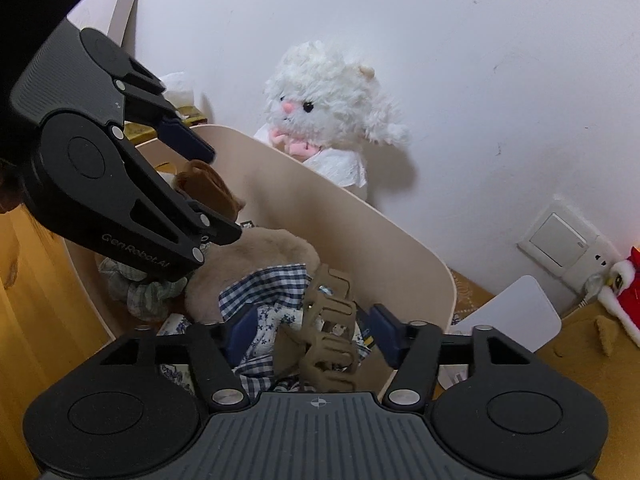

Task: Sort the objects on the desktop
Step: 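Grasp the cartoon tissue pack with the right tool while the left tool grasps the clear packet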

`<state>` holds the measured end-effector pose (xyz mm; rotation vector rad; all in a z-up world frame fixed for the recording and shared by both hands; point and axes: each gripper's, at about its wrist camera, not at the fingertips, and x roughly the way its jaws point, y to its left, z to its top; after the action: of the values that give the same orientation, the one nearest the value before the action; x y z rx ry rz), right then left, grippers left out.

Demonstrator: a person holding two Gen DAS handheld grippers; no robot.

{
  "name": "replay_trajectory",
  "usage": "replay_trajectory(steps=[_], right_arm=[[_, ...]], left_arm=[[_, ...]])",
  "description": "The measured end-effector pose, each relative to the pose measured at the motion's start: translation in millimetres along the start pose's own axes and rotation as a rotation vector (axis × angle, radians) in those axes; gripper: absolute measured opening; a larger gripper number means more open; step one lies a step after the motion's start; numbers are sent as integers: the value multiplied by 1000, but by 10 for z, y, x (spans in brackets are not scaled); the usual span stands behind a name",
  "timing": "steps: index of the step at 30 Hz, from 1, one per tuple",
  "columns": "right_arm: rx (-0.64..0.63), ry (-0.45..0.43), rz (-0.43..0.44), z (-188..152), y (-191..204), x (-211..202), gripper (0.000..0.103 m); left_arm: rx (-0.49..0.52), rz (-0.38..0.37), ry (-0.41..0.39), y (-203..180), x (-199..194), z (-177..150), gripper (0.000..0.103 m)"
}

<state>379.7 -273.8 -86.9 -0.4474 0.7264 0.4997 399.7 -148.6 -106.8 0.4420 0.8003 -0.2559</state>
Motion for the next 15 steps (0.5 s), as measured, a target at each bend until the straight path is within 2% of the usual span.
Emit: replay_trajectory(steps=[7,15], right_arm=[[22,-46,-29,-103,-60,-195,103],[128,-50,-49,-388,-42,-483,103]], left_arm=[[-20,0,-39,70,-231,-94,79],[-4,-37,-87,147,-640,-234,80]])
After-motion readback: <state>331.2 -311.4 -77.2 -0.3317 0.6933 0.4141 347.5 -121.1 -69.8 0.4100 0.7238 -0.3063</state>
